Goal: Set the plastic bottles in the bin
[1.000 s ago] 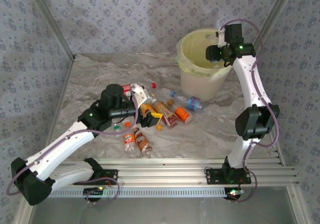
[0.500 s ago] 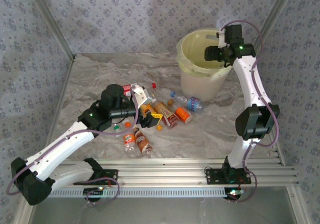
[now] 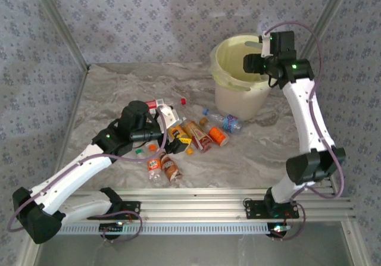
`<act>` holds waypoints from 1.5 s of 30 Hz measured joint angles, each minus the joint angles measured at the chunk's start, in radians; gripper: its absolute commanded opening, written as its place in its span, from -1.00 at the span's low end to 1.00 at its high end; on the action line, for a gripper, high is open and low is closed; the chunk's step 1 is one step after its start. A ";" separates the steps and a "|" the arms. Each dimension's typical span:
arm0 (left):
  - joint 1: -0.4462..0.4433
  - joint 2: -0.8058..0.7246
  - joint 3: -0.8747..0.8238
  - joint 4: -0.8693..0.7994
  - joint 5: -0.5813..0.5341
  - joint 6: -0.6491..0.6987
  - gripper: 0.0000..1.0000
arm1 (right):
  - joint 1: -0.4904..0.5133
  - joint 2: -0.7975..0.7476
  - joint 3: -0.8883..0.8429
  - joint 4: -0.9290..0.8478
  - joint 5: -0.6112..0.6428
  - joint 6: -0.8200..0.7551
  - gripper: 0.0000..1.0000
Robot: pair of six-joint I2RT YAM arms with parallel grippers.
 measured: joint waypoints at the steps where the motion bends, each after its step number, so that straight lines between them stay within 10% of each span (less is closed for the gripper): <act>1: 0.000 0.000 0.003 -0.008 -0.002 0.005 0.99 | 0.015 -0.031 -0.021 0.001 0.005 0.000 0.46; 21: 0.000 -0.159 0.110 -0.383 -0.082 0.088 0.99 | 0.493 -0.492 -0.659 0.066 -0.039 0.219 0.43; 45: 0.000 -0.355 -0.052 -0.443 -0.088 -0.055 0.99 | 0.883 -0.055 -0.822 0.406 -0.095 0.587 0.57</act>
